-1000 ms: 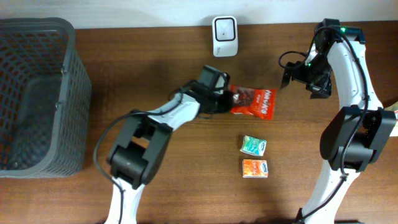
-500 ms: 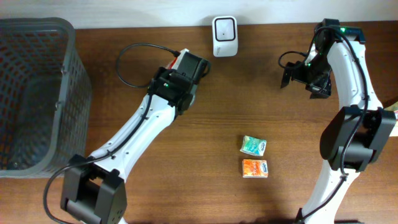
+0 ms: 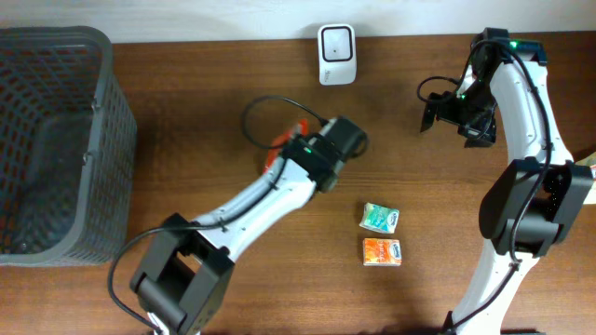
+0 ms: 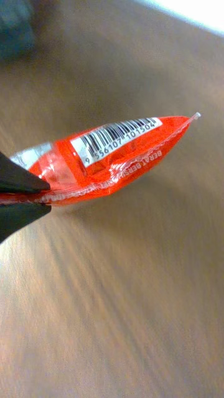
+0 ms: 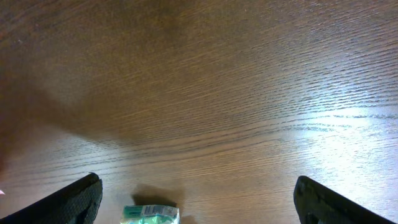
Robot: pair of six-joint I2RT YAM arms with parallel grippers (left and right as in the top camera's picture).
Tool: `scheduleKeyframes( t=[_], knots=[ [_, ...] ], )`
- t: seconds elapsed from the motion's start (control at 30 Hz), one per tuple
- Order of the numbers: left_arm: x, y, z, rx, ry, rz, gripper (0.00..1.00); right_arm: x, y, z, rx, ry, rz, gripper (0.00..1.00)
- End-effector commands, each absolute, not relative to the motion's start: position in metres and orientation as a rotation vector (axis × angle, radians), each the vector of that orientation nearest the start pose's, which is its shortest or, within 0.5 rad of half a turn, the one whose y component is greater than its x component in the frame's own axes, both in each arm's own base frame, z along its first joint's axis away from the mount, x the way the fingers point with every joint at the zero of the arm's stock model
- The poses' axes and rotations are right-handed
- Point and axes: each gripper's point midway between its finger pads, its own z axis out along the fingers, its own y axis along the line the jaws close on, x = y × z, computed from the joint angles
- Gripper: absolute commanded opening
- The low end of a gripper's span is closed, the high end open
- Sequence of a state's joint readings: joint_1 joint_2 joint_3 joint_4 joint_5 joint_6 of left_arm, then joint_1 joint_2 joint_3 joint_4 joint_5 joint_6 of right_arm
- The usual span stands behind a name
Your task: Scan the item barcode
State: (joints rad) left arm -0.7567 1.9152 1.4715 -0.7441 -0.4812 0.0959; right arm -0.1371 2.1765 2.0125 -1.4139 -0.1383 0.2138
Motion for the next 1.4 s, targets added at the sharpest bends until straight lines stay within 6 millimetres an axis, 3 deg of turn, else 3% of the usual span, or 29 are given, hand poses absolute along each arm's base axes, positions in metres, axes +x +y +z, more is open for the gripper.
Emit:
scheduleKeyframes(
  t=[0.0, 0.03, 0.1, 0.13, 0.23, 0.3, 0.33, 0.43, 0.47, 0.5, 0.53, 0.57, 0.6, 0.63, 0.7, 0.8, 0.9, 1.0, 1.07, 1.17, 1.2, 1.23, 1.27, 1.3, 1.33, 1.37],
  knots=[
    [0.337, -0.297, 0.085, 1.074, 2.477, 0.102, 0.24, 0.421, -0.036, 0.117, 0.555, 3.065, 0.202, 0.98],
    [0.332, -0.304, 0.085, 1.093, 2.482, 0.053, 0.49, 0.422, -0.036, 0.117, 0.555, 3.064, 0.202, 0.98],
    [0.329, -0.317, 0.092, 1.106, 2.484, -0.061, 0.67, 0.422, -0.036, 0.117, 0.555, 3.064, 0.202, 0.98],
    [0.331, -0.326, 0.108, 1.078, 2.486, -0.155, 0.87, 0.422, -0.036, 0.117, 0.555, 3.064, 0.202, 0.98],
    [0.342, -0.327, 0.157, 0.996, 2.493, -0.318, 0.97, 0.422, -0.036, 0.117, 0.555, 3.064, 0.202, 0.98],
    [0.365, -0.299, 0.191, 0.871, 2.517, -0.310, 0.99, 0.422, -0.036, 0.117, 0.555, 3.064, 0.202, 0.98],
    [0.377, -0.277, 0.199, 0.806, 2.539, -0.284, 0.99, 0.422, -0.036, 0.117, 0.555, 3.064, 0.202, 0.98],
    [0.391, -0.233, 0.188, 0.689, 2.645, -0.251, 1.00, 0.422, -0.036, 0.117, 0.555, 3.064, 0.202, 0.98],
    [0.389, -0.225, 0.180, 0.667, 2.695, -0.286, 0.89, 0.422, -0.037, 0.117, 0.555, 3.064, 0.198, 0.98],
    [0.385, -0.223, 0.171, 0.660, 2.733, -0.331, 0.59, 0.422, -0.037, 0.117, 0.555, 3.064, 0.198, 0.98],
    [0.383, -0.223, 0.162, 0.663, 2.756, -0.349, 0.41, 0.422, -0.037, 0.117, 0.555, 3.064, 0.198, 0.98],
    [0.381, -0.224, 0.154, 0.665, 2.773, -0.353, 0.31, 0.422, -0.037, 0.117, 0.555, 3.064, 0.198, 0.99],
    [0.377, -0.227, 0.132, 0.647, 2.824, -0.367, 0.15, 0.422, -0.037, 0.117, 0.555, 3.064, 0.198, 0.98],
    [0.375, -0.230, 0.117, 0.616, 2.865, -0.367, 0.06, 0.422, -0.037, 0.117, 0.555, 3.064, 0.198, 0.98],
    [0.373, -0.236, 0.083, 0.583, 2.933, -0.357, 0.00, 0.422, -0.037, 0.117, 0.555, 3.064, 0.198, 0.98],
    [0.369, -0.235, 0.037, 0.596, 3.027, -0.321, 0.00, 0.422, -0.037, 0.117, 0.555, 3.064, 0.198, 0.98],
    [0.365, -0.231, 0.008, 0.597, 3.092, -0.281, 0.01, 0.422, -0.037, 0.117, 0.555, 3.064, 0.198, 0.98],
    [0.360, -0.228, 0.013, 0.598, 3.112, -0.274, 0.00, 0.422, -0.037, 0.117, 0.555, 3.064, 0.198, 0.98],
    [0.362, -0.224, 0.035, 0.590, 3.120, -0.247, 0.00, 0.422, -0.037, 0.117, 0.555, 3.064, 0.198, 0.98],
    [0.380, -0.203, 0.096, 0.525, 3.079, -0.164, 0.02, 0.422, -0.037, 0.117, 0.555, 3.064, 0.198, 0.98],
    [0.390, -0.191, 0.118, 0.495, 3.036, -0.098, 0.08, 0.422, -0.037, 0.117, 0.555, 3.064, 0.198, 0.98],
    [0.396, -0.186, 0.127, 0.476, 3.012, -0.080, 0.17, 0.422, -0.037, 0.117, 0.555, 3.064, 0.198, 0.99],
    [0.401, -0.182, 0.133, 0.458, 2.991, -0.076, 0.32, 0.422, -0.037, 0.117, 0.555, 3.064, 0.198, 0.98],
    [0.404, -0.178, 0.135, 0.439, 2.984, -0.079, 0.72, 0.422, -0.037, 0.117, 0.555, 3.064, 0.198, 0.98],
    [0.406, -0.173, 0.135, 0.421, 2.988, -0.078, 0.98, 0.422, -0.037, 0.117, 0.555, 3.064, 0.198, 0.98],
    [0.407, -0.167, 0.132, 0.399, 3.000, -0.079, 0.99, 0.422, -0.037, 0.117, 0.555, 3.064, 0.198, 0.98]
  ],
)
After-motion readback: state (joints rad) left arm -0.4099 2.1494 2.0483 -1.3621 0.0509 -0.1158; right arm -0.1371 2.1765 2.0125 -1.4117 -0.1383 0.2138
